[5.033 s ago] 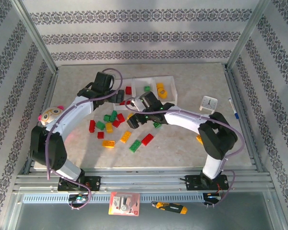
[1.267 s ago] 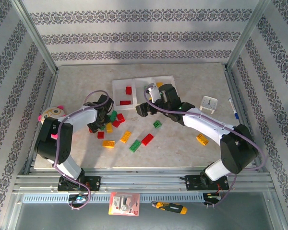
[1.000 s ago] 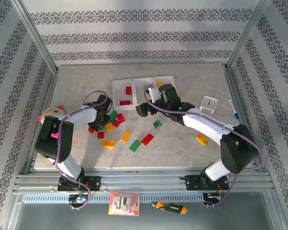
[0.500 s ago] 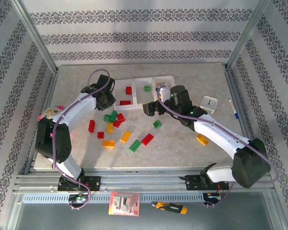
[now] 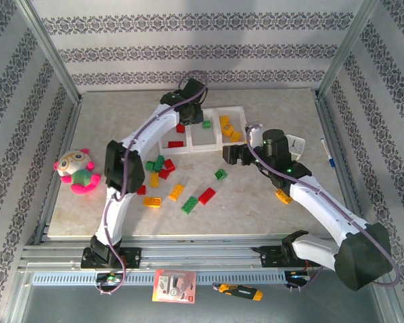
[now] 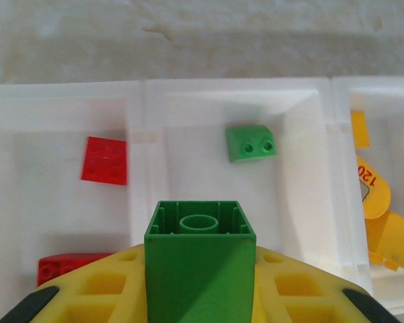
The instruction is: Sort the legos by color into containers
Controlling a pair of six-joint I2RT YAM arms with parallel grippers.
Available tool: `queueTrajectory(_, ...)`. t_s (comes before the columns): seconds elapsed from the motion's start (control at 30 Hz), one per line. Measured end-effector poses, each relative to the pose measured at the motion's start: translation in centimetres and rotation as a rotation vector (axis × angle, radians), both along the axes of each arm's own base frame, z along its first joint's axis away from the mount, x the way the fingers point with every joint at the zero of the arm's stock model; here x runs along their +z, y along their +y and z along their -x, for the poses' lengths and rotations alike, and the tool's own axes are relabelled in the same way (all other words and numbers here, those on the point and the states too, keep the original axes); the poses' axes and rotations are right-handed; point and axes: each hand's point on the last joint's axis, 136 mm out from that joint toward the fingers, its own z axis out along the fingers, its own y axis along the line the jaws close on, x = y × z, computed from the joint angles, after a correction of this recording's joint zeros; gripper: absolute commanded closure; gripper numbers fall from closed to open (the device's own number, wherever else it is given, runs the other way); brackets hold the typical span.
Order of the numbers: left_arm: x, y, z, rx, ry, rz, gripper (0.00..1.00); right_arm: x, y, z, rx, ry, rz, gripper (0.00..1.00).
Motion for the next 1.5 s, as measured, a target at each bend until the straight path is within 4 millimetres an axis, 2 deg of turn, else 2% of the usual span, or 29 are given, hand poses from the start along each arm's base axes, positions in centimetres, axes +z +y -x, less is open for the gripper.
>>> queueTrajectory(0.17,-2.3,-2.0,-0.4,-0.062,0.042,-0.044,0.69,-1.2,-2.8,-0.2,-0.106,0.036,-0.005,0.04)
queueTrajectory(0.23,-3.4,-2.2,-0.3,-0.075,0.066,-0.055,0.63,-1.4,-3.4,0.0,-0.13,0.044,-0.002,0.05)
queueTrajectory(0.33,-4.5,-2.3,0.1,-0.093,0.099,-0.066,0.37,-1.2,-3.9,0.2,-0.151,0.046,-0.006,0.05)
queueTrajectory(0.43,-4.3,-2.4,0.1,-0.11,0.095,-0.07,0.15,-0.9,-4.9,0.3,-0.197,0.04,-0.005,0.05)
queueTrajectory(0.5,-4.2,-2.6,0.2,-0.132,0.092,-0.075,0.06,-1.1,-6.2,0.3,-0.26,0.048,0.002,0.05)
queueTrajectory(0.57,-4.0,-2.9,0.3,-0.164,0.088,-0.085,0.02,-1.6,-7.8,0.4,-0.332,0.072,0.018,0.05)
queueTrajectory(0.67,-3.0,-3.9,0.9,-0.245,0.061,-0.103,0.01,-2.9,-10.7,1.0,-0.464,0.135,0.051,0.04)
queueTrajectory(0.77,-1.2,-5.7,2.6,-0.372,0.025,-0.091,0.01,-4.5,-13.6,2.2,-0.588,0.21,0.08,0.02)
queueTrajectory(0.93,1.4,-8.9,7.1,-0.63,-0.067,-0.019,0.01,-8.0,-17.4,5.2,-0.771,0.347,0.11,0.02)
queueTrajectory(1.07,1.5,-10.8,11.5,-0.835,-0.176,0.001,0.01,-10.8,-19.4,7.6,-0.881,0.467,0.108,0.02)
queueTrajectory(1.23,1.1,-13.7,16.6,-1.074,-0.285,0.12,0.01,-13.9,-20.0,9.2,-0.936,0.588,0.076,0.02)
queueTrajectory(1.3,1.2,-14.5,17.9,-1.143,-0.321,0.18,0.01,-14.9,-19.8,9.5,-0.936,0.64,0.066,0.02)
queueTrajectory(1.5,1.1,-15.7,20.6,-1.281,-0.391,0.279,0.01,-16.6,-18.9,9.1,-0.907,0.709,0.045,0.03)
